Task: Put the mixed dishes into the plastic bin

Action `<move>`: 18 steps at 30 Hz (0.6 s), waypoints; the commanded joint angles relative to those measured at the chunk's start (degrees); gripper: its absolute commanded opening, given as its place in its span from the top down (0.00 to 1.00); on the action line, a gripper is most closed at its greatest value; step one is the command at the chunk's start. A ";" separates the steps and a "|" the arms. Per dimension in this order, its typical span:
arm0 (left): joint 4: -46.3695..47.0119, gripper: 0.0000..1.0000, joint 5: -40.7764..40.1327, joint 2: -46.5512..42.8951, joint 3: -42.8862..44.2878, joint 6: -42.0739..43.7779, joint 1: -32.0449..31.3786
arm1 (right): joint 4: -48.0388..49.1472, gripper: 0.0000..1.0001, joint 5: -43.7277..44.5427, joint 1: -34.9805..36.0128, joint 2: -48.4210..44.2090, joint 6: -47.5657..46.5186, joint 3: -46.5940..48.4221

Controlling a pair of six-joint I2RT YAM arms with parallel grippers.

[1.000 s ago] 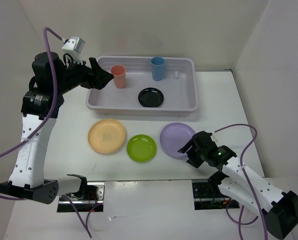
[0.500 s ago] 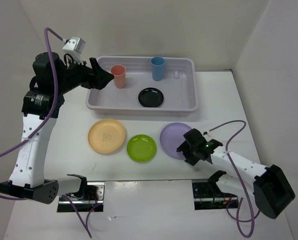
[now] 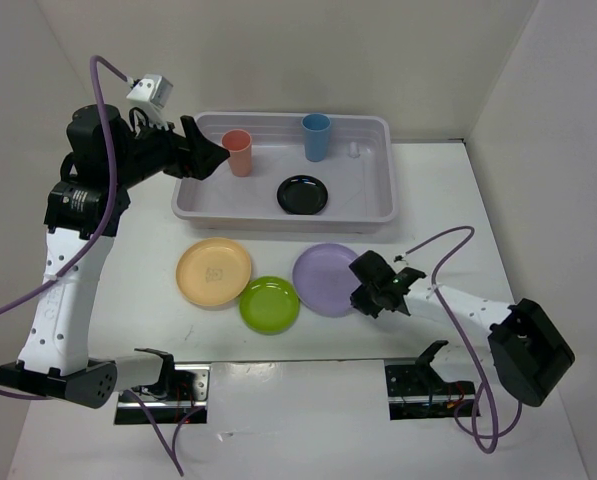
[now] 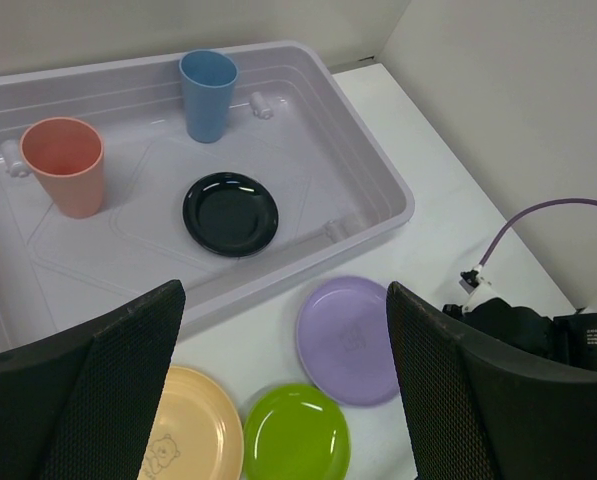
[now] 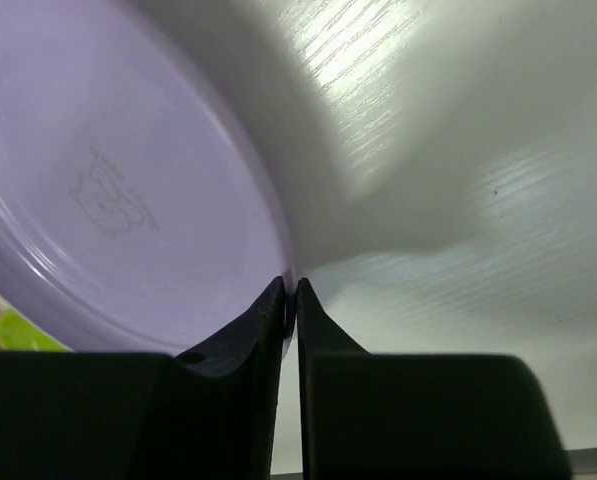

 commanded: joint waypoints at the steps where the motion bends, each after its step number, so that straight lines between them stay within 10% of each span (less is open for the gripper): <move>1: 2.17 0.12 0.29 -1.41 -0.26 -0.06 -0.26 | -2.58 0.89 2.36 0.77 -3.56 1.23 1.52; 18: 2.17 0.12 0.29 -1.41 -0.78 -0.06 -0.26 | -18.23 1.00 -2.99 0.77 -30.37 -7.02 10.39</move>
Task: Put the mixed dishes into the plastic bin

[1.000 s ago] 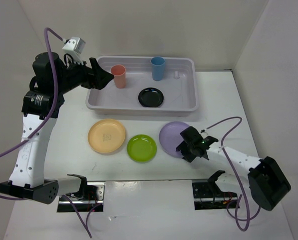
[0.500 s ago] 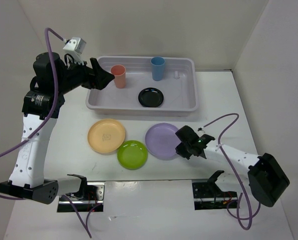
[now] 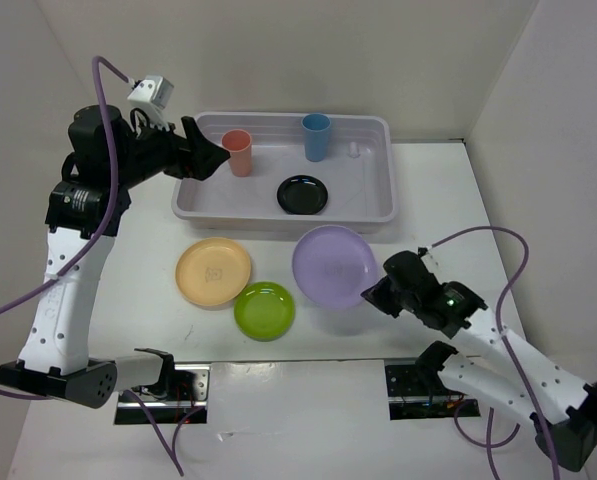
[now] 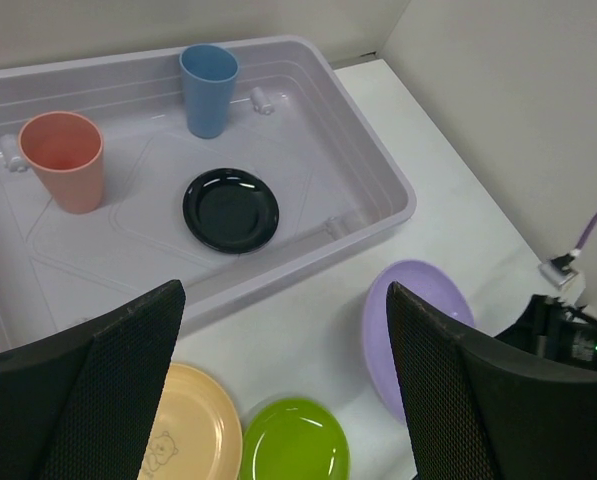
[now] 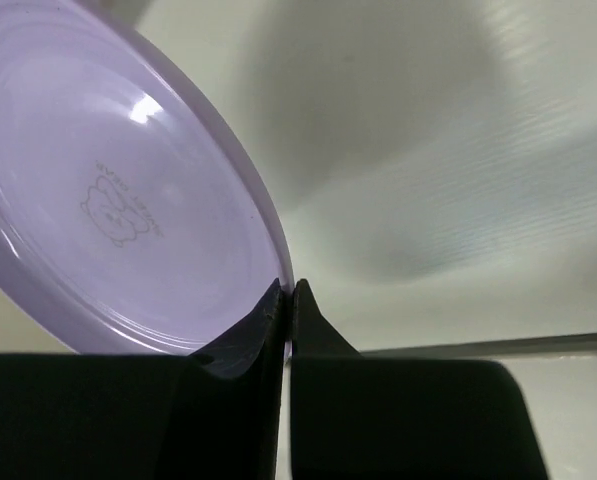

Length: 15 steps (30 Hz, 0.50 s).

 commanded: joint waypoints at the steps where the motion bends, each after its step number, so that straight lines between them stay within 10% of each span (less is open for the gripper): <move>1: 2.13 0.12 0.31 -0.80 -0.41 -0.06 -0.26 | -0.96 1.00 -1.23 0.51 -4.46 -3.92 7.24; 15: -1.20 0.11 -11.18 -5.98 -8.67 -1.37 0.27 | 20.84 1.00 2.38 -10.83 42.44 -28.44 39.91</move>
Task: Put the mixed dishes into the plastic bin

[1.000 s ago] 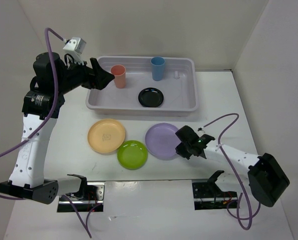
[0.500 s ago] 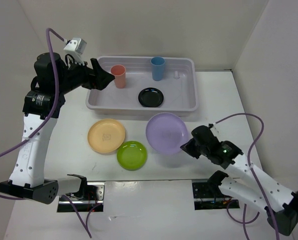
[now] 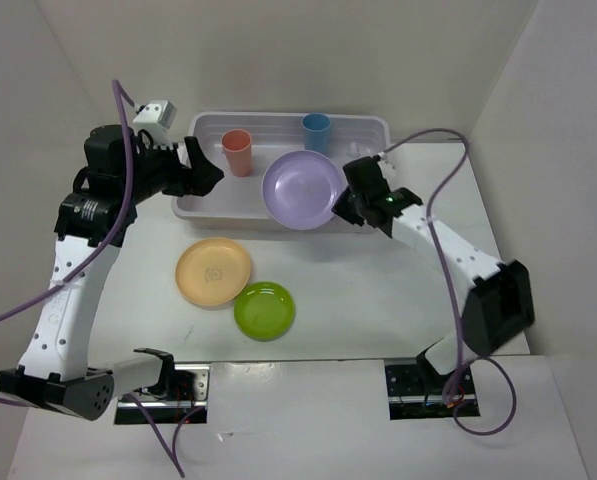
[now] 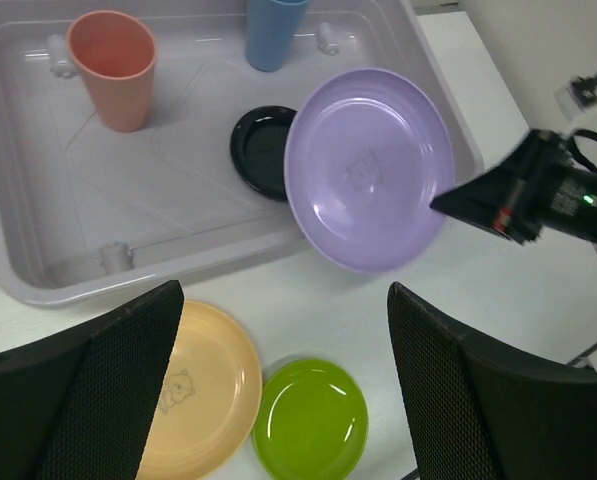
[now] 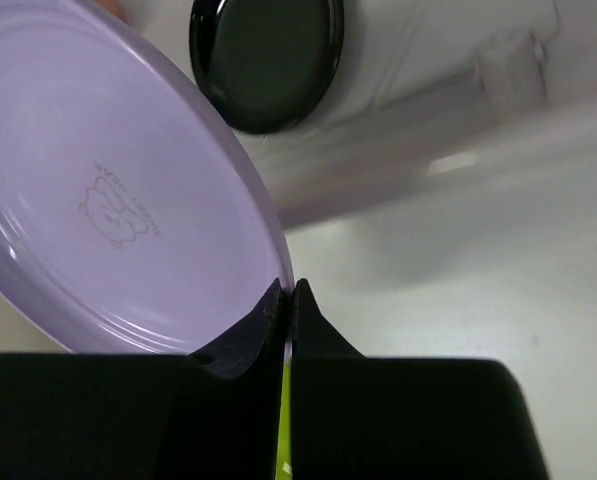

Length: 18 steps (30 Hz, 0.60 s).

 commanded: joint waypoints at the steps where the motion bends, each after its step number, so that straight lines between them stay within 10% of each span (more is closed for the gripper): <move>1: -0.29 0.11 -5.49 -4.82 0.22 -1.22 0.36 | 6.76 1.00 1.48 -2.02 9.94 -9.49 8.95; 8: 0.41 0.11 -16.92 -13.26 -4.25 -5.35 0.88 | 8.18 1.00 0.17 -5.71 24.49 -13.46 18.72; 18: 4.26 0.13 -10.16 -17.75 -25.34 -20.02 1.41 | 5.73 1.00 -5.81 -11.87 36.62 -17.94 29.96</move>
